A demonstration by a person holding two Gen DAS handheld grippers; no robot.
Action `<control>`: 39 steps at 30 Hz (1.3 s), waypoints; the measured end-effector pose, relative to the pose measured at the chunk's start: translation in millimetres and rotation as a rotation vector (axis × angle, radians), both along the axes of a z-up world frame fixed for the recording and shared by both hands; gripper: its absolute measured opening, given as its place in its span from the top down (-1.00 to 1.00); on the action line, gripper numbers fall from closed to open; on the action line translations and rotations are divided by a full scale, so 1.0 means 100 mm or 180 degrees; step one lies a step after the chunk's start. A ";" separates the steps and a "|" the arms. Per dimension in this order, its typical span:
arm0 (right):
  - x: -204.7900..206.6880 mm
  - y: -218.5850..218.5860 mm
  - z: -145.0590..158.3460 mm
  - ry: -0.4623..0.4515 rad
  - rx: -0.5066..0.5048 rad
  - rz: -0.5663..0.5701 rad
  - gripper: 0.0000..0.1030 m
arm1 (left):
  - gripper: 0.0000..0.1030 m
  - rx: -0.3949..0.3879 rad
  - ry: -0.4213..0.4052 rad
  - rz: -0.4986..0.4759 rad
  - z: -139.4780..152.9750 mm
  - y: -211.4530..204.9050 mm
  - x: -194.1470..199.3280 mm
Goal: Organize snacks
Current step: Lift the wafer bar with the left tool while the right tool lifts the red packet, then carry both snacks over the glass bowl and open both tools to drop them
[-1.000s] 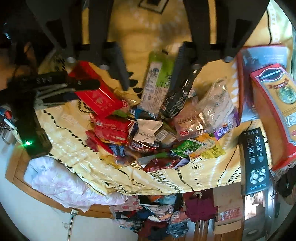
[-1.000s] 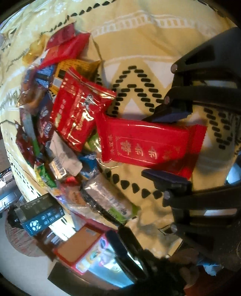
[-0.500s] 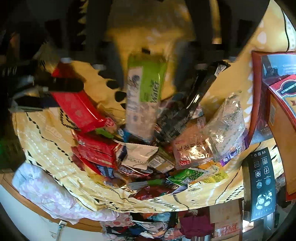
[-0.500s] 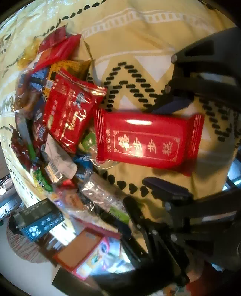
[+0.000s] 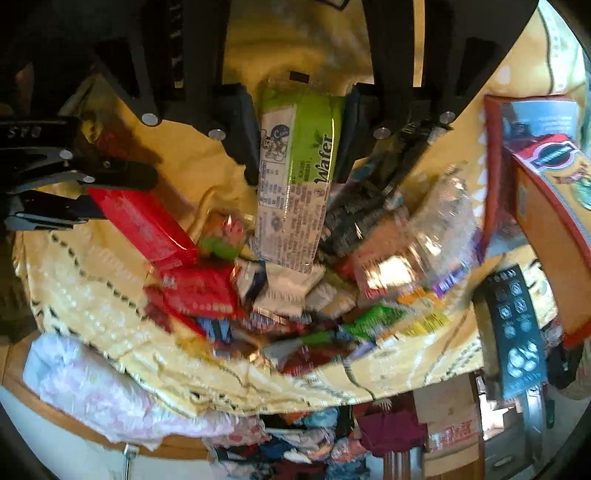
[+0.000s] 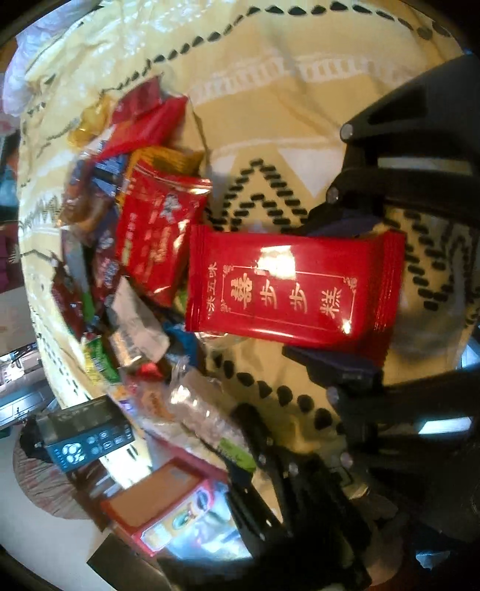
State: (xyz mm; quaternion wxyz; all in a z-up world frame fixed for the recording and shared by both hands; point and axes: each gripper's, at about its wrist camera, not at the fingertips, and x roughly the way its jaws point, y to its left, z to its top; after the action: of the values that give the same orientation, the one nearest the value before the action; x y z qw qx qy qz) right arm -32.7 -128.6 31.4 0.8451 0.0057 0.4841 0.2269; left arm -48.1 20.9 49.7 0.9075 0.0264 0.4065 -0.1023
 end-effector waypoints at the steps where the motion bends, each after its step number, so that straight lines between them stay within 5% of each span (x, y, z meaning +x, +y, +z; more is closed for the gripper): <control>1: -0.01 -0.01 0.04 -0.0024 0.0015 0.0002 -0.02 | 0.26 -0.0043 -0.0033 0.0008 0.07 0.03 -0.03; 10: -0.10 0.11 0.60 -0.0387 0.0105 0.0116 -0.02 | 0.26 -0.0321 -0.0369 0.0322 0.80 0.40 -0.11; 20: 0.02 0.60 1.44 -0.0950 0.0201 0.0421 -0.02 | 0.26 -0.0168 -0.0813 0.1119 1.71 1.46 -0.34; 29: 0.10 1.70 1.97 -0.1238 0.0398 0.1096 -0.02 | 0.27 -0.0061 -0.0863 0.1910 1.97 2.56 -0.67; 39: -0.03 3.01 2.06 -0.0989 0.0629 0.1879 -0.02 | 0.28 -0.0102 -0.0823 0.2343 1.94 3.26 -1.03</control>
State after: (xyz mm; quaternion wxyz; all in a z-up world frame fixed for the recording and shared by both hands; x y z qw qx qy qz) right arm -36.1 172.0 236.9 0.8020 -0.0873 0.3061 0.5055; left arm -150.8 347.2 244.0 0.9276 -0.1228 0.2694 0.2279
